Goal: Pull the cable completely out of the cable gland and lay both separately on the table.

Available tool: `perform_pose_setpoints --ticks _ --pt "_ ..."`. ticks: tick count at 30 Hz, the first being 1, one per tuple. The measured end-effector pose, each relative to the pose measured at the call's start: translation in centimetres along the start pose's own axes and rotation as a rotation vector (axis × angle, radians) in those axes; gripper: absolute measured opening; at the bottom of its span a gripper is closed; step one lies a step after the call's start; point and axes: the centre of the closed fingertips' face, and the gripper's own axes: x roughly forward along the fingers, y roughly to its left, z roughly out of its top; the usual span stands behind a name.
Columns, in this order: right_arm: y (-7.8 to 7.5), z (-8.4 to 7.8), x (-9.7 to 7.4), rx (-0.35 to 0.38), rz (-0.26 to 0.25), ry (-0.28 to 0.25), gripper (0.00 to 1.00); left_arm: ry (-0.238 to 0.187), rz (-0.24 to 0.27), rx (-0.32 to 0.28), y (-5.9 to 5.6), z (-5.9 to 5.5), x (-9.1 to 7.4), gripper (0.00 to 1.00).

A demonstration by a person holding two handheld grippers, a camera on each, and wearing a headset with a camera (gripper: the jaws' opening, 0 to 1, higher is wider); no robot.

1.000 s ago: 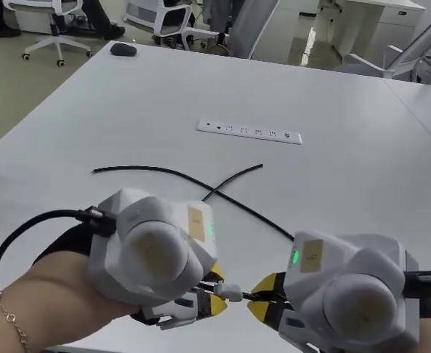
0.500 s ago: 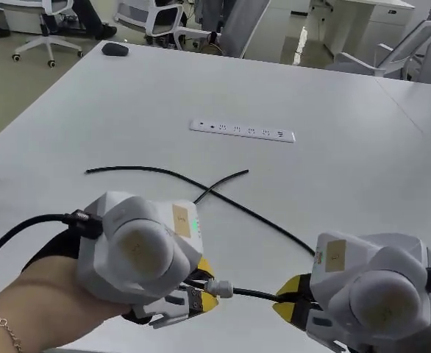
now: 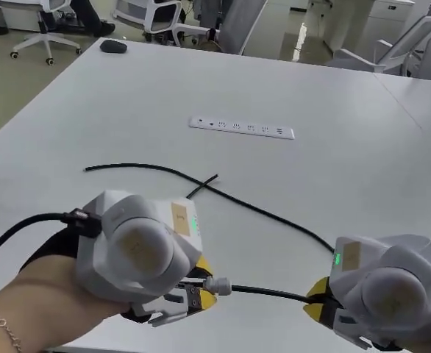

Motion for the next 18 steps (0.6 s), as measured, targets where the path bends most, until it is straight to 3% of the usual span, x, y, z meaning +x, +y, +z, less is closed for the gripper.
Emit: perform_pose_setpoints --ticks 13,18 --pt "-1.2 -3.7 0.4 0.04 -0.016 0.088 0.04 -0.004 0.008 -0.011 0.3 -0.1 0.0 0.17" --pt "-1.9 -5.8 0.4 0.117 -0.028 0.119 0.05 -0.006 0.005 -0.011 0.2 0.0 0.0 0.17"
